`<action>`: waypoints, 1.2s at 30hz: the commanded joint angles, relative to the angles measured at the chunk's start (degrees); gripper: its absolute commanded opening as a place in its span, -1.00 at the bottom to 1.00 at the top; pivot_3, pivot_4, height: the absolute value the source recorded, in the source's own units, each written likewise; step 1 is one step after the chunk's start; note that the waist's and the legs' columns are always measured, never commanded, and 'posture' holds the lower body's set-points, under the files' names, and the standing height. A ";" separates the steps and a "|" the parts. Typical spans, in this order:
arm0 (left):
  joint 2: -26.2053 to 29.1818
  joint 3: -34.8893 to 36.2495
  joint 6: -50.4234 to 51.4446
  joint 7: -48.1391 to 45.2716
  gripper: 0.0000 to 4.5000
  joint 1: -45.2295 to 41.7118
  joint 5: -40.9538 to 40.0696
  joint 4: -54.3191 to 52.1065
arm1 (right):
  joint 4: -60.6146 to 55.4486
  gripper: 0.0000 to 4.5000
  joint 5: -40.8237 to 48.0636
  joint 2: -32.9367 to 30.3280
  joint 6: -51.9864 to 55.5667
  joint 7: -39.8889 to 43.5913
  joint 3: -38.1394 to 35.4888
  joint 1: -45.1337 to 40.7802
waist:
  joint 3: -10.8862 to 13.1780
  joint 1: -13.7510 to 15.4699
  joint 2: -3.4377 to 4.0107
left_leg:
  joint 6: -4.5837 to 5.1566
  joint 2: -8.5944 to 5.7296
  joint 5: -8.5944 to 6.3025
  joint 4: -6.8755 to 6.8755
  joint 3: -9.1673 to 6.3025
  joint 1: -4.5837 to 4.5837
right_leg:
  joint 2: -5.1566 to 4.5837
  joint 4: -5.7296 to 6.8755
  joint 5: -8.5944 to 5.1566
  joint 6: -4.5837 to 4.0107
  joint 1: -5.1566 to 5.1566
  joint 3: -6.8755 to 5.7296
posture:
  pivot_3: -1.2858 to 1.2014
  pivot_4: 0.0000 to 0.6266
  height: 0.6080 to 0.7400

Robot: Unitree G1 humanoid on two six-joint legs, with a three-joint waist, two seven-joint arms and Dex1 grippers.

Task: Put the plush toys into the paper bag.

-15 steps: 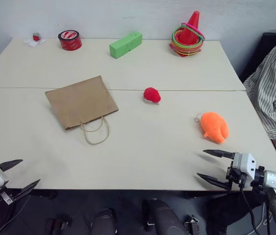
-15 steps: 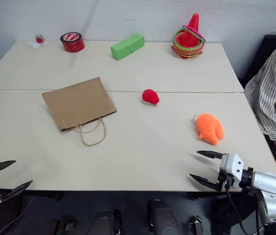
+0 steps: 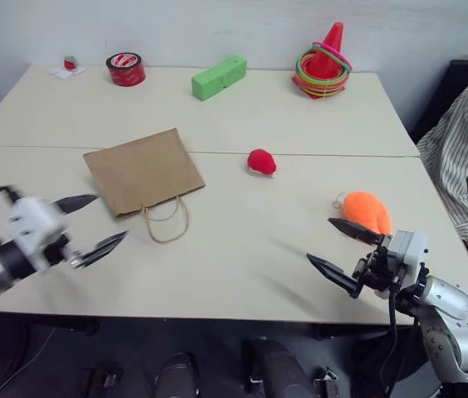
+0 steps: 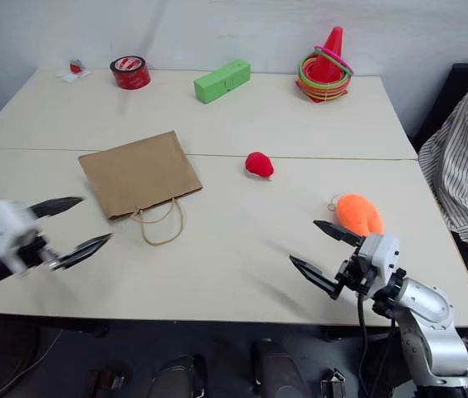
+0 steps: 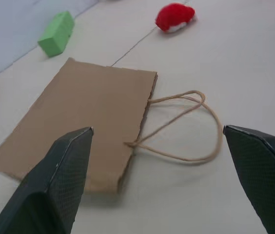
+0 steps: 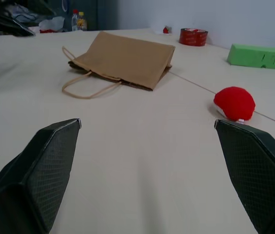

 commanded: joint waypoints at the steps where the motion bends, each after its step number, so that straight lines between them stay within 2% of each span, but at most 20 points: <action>1: -1.31 -9.05 -4.53 -0.07 0.99 -7.29 7.45 7.03 | -4.20 1.00 -0.28 1.44 1.33 -3.15 1.49 -1.03 | 0.01 -0.31 0.01 | -0.02 0.01 -0.01 -0.01 0.03 -0.01 | 0.01 0.00 0.00 0.01 -0.02 0.01 | 0.03 -0.52 1.00; 2: -2.01 -11.09 -5.96 -0.09 0.99 -9.73 9.07 9.53 | -4.64 1.00 -0.72 1.76 1.44 -3.61 2.06 -1.29 | 0.01 -0.40 0.01 | -0.04 0.02 -0.03 -0.01 0.05 -0.03 | 0.04 0.02 0.00 0.01 -0.04 0.01 | 0.03 -0.52 1.00; 5: -3.74 -15.01 -9.57 0.24 0.71 -14.88 12.46 15.32 | -5.32 1.00 -1.49 2.58 1.16 -5.17 2.58 -1.82 | 0.01 -0.45 0.00 | -0.12 0.08 -0.10 0.09 0.14 -0.19 | 0.15 0.07 -0.03 0.04 -0.22 0.06 | 0.03 -0.52 1.00; 10: -4.35 -17.14 -11.75 -2.56 0.04 -17.87 12.75 18.66 | -5.49 1.00 -2.29 2.97 0.52 -6.32 2.13 -1.83 | 0.01 -0.34 0.00 | -0.45 0.10 0.04 0.18 0.19 -0.31 | 0.17 0.14 -0.06 0.07 -0.36 0.11 | 0.03 -0.52 1.00; 16: -6.11 -16.29 -4.07 -8.25 -0.79 -22.13 4.51 14.96 | -4.18 1.00 -3.05 2.25 1.29 -5.54 3.14 -3.64 | 0.01 0.20 -0.01 | -0.33 0.02 0.13 0.27 0.16 -0.28 | 0.11 0.30 -0.03 0.13 -0.32 0.11 | 0.03 -0.52 1.00; 18: -7.12 -15.15 0.27 -10.83 -1.00 -23.67 -1.75 11.31 | -4.26 0.83 -2.95 1.75 3.26 -4.26 5.10 -5.08 | 0.01 0.22 -0.01 | -0.35 0.01 0.15 0.31 0.17 -0.27 | 0.11 0.36 -0.02 0.15 -0.32 0.13 | 0.03 -0.52 1.00; 21: -7.81 -13.29 8.53 -13.05 -1.00 -24.95 -11.14 5.29 | -4.27 0.42 -3.79 1.23 6.96 -2.14 10.08 -8.91 | 0.01 -0.03 -0.01 | -0.40 0.04 0.18 0.33 0.16 -0.27 | 0.14 0.43 -0.02 0.15 -0.33 0.14 | 0.03 -0.52 1.00; 24: -8.24 -12.47 14.99 -12.22 -1.00 -26.10 -16.73 1.30 | -1.64 -0.01 -6.82 3.88 9.95 -3.73 15.45 -15.40 | 0.01 -0.58 -0.01 | -0.51 0.04 0.25 0.34 0.14 -0.24 | 0.19 0.55 -0.03 0.13 -0.34 0.16 | 0.03 -0.52 1.00; 30: -8.51 -11.95 22.37 -10.37 -1.00 -26.75 -21.30 -1.54 | 9.52 -0.98 -14.84 10.84 12.08 -6.32 23.78 -25.90 | 0.01 -0.55 -0.01 | -0.65 0.00 0.39 0.37 0.08 -0.11 | 0.26 0.80 -0.06 0.08 -0.34 0.28 | 0.03 -0.52 1.00; 36: -9.61 -10.75 29.66 -7.96 -1.00 -27.66 -26.67 -3.37 | 20.67 -0.98 -20.94 16.37 10.91 -7.78 27.69 -32.97 | 0.02 -0.45 -0.02 | -0.63 0.03 0.39 0.41 0.09 -0.21 | 0.21 0.76 -0.08 0.10 -0.38 0.29 | 0.03 -0.52 1.00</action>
